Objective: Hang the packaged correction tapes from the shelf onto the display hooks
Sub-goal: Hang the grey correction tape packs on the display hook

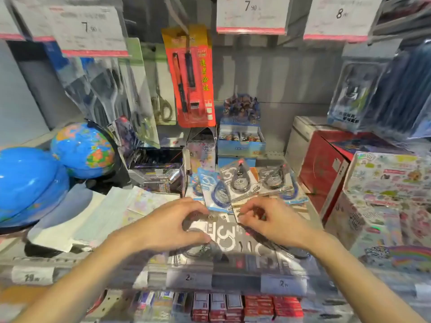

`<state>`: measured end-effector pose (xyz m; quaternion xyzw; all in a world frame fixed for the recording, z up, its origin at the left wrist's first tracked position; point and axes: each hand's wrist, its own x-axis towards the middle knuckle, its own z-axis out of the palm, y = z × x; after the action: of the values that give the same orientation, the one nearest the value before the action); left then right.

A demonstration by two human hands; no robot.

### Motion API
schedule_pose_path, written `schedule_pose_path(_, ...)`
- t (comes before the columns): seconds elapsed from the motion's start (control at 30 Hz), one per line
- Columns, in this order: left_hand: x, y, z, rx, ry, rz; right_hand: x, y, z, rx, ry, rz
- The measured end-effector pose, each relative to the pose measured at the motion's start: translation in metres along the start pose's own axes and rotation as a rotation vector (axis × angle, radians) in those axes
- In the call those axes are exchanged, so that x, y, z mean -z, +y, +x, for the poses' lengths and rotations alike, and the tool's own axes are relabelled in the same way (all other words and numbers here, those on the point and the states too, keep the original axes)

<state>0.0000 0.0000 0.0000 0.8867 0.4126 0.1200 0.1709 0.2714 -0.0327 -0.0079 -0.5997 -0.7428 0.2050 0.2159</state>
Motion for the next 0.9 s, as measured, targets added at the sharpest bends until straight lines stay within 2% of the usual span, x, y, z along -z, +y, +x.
schedule_pose_path(0.1, -0.004, -0.002, 0.005, -0.002, -0.062, 0.107, -0.006, 0.000, 0.005, 0.020, -0.130, -0.162)
schedule_pose_path(0.2, -0.008, 0.000, 0.007, 0.015, -0.079, 0.128, -0.009, -0.001, 0.009, 0.034, -0.182, -0.160)
schedule_pose_path(0.27, -0.007, -0.001, 0.006, 0.019, -0.044, 0.092, -0.008, 0.000, 0.010, 0.021, -0.182, -0.075)
schedule_pose_path(0.43, -0.008, -0.005, 0.003, 0.074, 0.022, -0.094, -0.002, 0.001, 0.013, 0.013, -0.165, 0.318)
schedule_pose_path(0.57, -0.007, -0.007, 0.006, 0.114, 0.090, -0.270, 0.008, -0.003, 0.020, 0.067, -0.106, 0.475)
schedule_pose_path(0.67, -0.006, -0.003, 0.010, 0.124, 0.045, -0.491, 0.018, -0.009, 0.023, 0.078, -0.026, 0.541)
schedule_pose_path(0.77, -0.008, 0.002, 0.015, 0.137, 0.043, -0.630, 0.028, -0.011, 0.021, 0.054, 0.032, 0.512)
schedule_pose_path(0.9, -0.012, 0.004, 0.023, 0.201, 0.126, -0.656, 0.048, 0.005, 0.004, -0.024, 0.019, 0.122)
